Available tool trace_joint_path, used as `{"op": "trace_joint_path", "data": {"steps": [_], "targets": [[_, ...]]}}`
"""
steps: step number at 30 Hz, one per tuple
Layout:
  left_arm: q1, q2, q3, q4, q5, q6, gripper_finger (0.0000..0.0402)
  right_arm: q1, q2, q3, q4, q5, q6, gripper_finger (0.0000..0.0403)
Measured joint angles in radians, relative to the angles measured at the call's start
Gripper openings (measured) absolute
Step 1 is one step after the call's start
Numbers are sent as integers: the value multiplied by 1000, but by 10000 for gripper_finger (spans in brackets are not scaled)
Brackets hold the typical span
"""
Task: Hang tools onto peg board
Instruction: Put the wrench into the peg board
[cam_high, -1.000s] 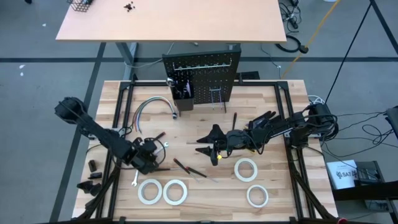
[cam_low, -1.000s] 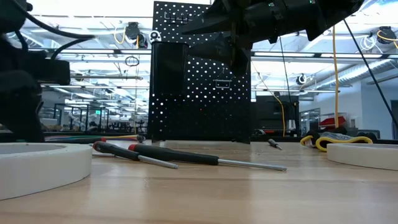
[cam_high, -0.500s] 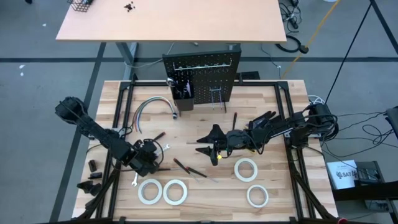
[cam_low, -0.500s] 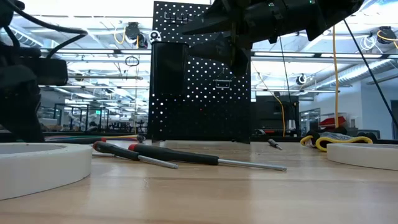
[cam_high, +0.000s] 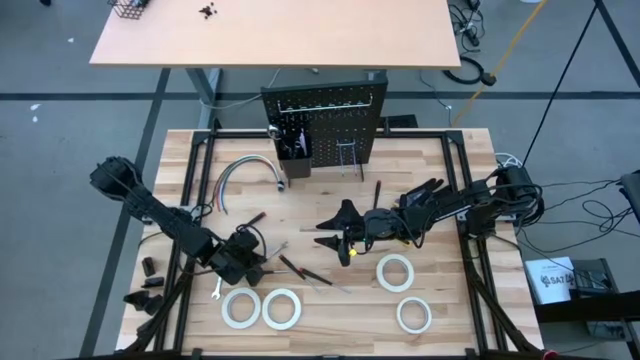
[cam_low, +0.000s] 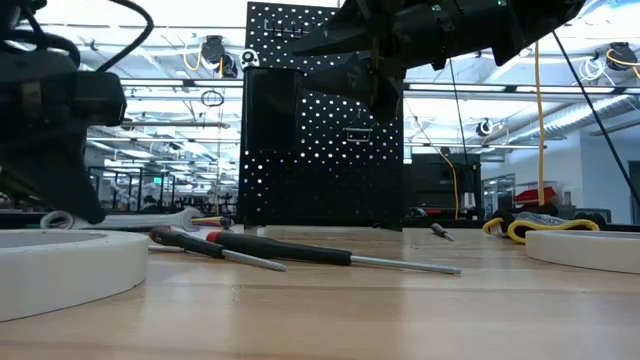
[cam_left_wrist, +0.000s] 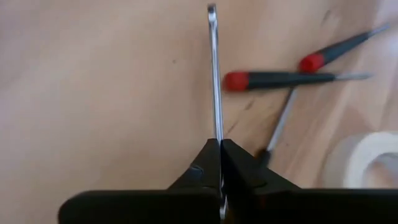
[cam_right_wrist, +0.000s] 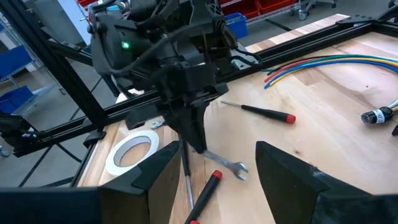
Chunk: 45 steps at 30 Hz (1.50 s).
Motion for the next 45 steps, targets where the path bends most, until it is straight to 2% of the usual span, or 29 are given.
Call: {"op": "trace_joint_path", "data": {"steps": [15,18,22,28,32,35,45], "targets": [[29,5,-1,-52,-101,12,1,0,0,0,0,1,0,201],[49,10,-1,-26,-105,103,1,0,2,0,-6,1,-49,201],[70,10,0,71,-87,311,1,0,13,1,-23,-56,-196,201],[100,10,1,126,-44,497,1,-10,19,1,-75,-78,-387,201],[122,9,1,164,-41,547,1,-41,20,1,-106,-82,-285,201],[135,9,8,206,-38,599,1,-63,20,1,-106,-134,-218,201],[184,9,74,255,-6,768,1,-79,20,1,-116,-156,-179,201]]}}
